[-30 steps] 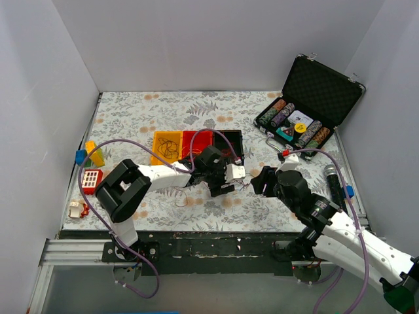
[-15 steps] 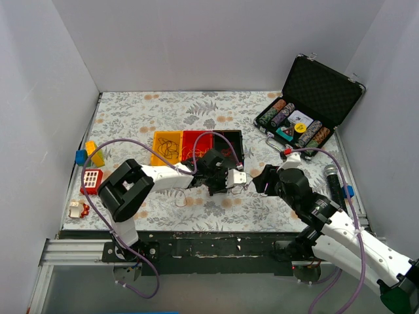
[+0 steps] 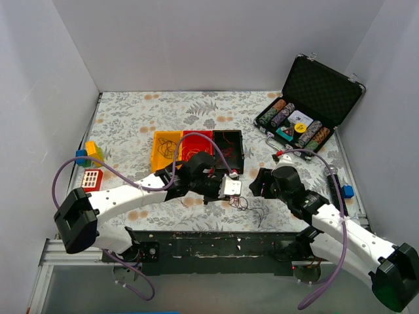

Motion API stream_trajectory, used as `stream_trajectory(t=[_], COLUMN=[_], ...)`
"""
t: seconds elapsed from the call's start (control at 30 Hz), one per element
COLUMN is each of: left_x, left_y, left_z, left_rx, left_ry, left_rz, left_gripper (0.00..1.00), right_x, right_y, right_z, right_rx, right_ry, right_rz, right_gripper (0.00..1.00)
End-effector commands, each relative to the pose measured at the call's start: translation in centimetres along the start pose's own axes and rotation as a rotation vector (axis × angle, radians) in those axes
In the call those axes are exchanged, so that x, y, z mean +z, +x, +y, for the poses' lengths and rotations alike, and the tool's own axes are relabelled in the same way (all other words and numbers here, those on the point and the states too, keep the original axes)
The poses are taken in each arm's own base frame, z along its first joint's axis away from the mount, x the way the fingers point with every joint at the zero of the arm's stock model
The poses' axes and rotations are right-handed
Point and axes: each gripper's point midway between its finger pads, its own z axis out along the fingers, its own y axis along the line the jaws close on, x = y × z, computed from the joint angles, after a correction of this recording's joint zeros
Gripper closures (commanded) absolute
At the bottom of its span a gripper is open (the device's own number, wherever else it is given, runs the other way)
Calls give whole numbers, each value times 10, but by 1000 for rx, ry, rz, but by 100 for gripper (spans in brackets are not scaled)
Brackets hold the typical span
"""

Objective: Untangle the cables

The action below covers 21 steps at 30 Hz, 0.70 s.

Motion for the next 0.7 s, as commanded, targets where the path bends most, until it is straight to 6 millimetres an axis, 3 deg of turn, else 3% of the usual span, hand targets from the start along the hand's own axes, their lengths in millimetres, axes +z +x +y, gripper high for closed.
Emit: stream_trajectory(t=[0.0,0.1,0.23,0.4,0.67], left_x=[-2,-3,-15,-31,-52], left_y=[19,18,0,-21,-44], left_z=[-13,-11,-4,1,-15], left_rx=[-58,-56,40,225,503], left_ry=[18,0,-56,-102,-87], left_rz=[47,39,-28,-108,-216], left_gripper=[100,100,100,100,100], right_x=[5,1,-14,-35,-52], right_y=[6,5,-6,-4,-16], right_z=[21,23,38,69,81], right_rx=[8,4,-42,-105,-235], right_ry=[-125,-146,-254,-474,-556], right_rz=[17,4,-62,-87,-163], right_gripper=[35,34,34,36,38])
